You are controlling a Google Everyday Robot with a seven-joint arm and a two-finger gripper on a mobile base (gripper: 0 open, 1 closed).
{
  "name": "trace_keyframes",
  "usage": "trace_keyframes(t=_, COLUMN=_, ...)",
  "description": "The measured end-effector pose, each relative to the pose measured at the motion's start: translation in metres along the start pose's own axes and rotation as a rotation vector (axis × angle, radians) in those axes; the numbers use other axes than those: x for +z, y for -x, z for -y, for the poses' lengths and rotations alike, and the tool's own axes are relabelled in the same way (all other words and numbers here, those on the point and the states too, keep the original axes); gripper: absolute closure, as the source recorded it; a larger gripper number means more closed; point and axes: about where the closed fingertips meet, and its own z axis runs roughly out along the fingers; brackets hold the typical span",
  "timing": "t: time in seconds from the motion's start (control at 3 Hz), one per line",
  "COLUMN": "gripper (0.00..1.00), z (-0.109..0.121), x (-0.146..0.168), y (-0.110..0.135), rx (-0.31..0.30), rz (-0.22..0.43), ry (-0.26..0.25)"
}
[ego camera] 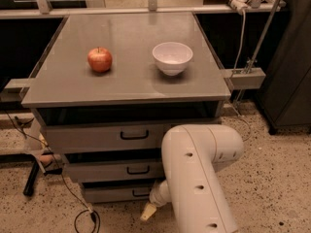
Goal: Open bottom drawer
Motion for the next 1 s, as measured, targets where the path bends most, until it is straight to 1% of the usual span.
trace_keyframes(t=1.0, gripper=0.00, z=-0.0068, x=-0.0005, y=-0.0006, rx=0.006, rz=0.000, ry=0.017)
